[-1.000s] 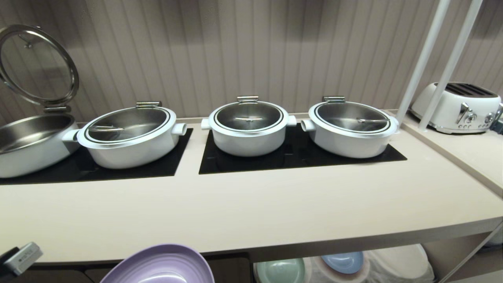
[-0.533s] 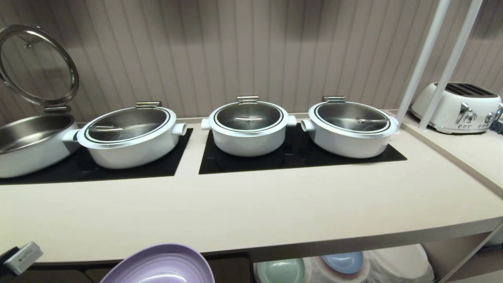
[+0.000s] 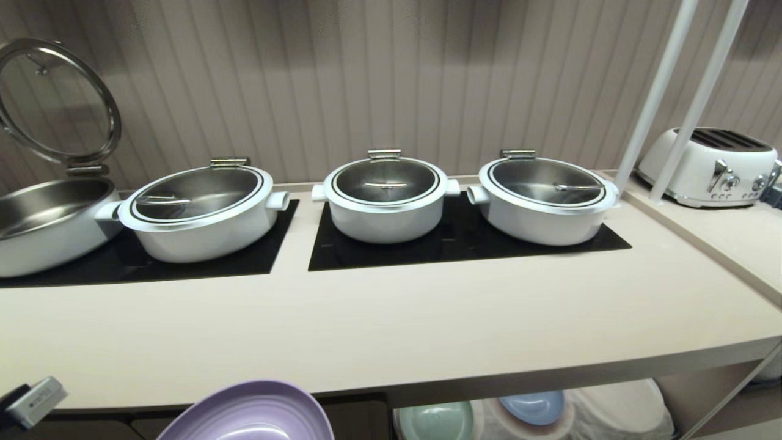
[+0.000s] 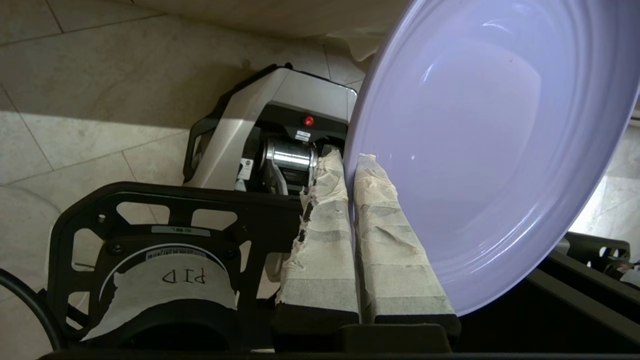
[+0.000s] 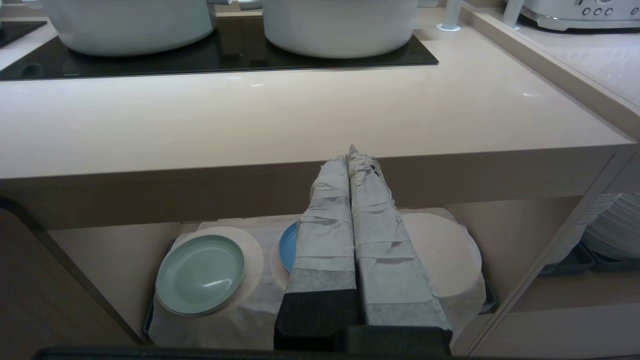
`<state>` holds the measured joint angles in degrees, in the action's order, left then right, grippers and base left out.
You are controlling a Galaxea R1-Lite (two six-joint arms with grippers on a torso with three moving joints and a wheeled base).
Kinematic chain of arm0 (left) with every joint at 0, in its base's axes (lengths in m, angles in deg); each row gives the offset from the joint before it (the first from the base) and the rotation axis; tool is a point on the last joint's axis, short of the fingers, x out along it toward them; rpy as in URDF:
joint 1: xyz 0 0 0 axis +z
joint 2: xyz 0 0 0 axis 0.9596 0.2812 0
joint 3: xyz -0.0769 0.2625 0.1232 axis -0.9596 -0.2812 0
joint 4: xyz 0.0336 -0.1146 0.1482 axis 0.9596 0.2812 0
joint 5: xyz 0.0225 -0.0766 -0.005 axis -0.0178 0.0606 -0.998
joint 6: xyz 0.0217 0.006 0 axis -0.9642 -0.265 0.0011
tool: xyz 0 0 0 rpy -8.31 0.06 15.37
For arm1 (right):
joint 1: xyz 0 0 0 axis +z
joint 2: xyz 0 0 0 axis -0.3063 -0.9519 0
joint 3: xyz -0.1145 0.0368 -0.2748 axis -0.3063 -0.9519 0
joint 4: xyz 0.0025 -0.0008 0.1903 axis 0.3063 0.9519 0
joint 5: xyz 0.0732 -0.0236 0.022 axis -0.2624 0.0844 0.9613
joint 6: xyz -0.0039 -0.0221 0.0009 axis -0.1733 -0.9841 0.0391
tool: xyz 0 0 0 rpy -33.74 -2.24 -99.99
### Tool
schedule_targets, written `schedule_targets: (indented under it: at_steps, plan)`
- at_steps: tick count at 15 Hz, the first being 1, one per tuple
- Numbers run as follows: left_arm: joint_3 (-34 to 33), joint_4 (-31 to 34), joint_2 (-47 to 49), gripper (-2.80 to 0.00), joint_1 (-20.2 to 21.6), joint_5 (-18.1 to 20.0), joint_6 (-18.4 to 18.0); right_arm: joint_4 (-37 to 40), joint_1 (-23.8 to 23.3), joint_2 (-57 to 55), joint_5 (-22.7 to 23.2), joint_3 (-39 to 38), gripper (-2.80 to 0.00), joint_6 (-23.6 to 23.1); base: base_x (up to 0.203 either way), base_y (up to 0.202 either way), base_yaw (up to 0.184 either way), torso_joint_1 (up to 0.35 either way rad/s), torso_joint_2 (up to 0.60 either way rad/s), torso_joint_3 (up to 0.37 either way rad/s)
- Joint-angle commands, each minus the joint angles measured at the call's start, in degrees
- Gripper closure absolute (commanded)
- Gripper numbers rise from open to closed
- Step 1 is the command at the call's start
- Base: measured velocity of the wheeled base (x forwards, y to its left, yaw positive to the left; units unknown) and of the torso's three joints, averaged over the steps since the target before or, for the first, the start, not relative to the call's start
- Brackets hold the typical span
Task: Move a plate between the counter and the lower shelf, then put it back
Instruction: Put the plate in the cupboard
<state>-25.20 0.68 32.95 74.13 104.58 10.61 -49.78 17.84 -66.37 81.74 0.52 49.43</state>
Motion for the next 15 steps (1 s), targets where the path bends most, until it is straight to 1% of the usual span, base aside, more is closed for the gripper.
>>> schedule_targets:
  at_steps: [1, 2, 4, 15]
  plan:
    - [0.00, 0.18, 0.12, 0.00, -0.02, 0.10, 0.14, 0.01, 0.00, 0.00, 0.01, 0.00, 0.00, -0.02, 0.000, 0.000, 0.000, 0.000, 0.00, 0.000]
    - [-0.09, 0.18, 0.12, 0.00, -0.02, 0.10, 0.14, 0.01, -0.02, 0.00, 0.01, 0.00, 0.00, -0.02, 0.000, 0.000, 0.000, 0.000, 0.00, 0.000]
    - [-0.18, 0.18, 0.12, 0.00, -0.29, 0.09, 0.22, 0.01, 0.00, 0.00, 0.10, 0.00, 0.00, -0.02, -0.005, -0.102, -0.004, 0.007, 0.00, 0.000]
    - [-0.44, 0.27, 0.12, 0.00, -1.52, 0.09, 0.49, 0.01, 0.00, 0.00, 0.01, 0.00, 0.00, -0.02, 0.000, -0.193, 0.001, 0.002, 0.00, 0.003]
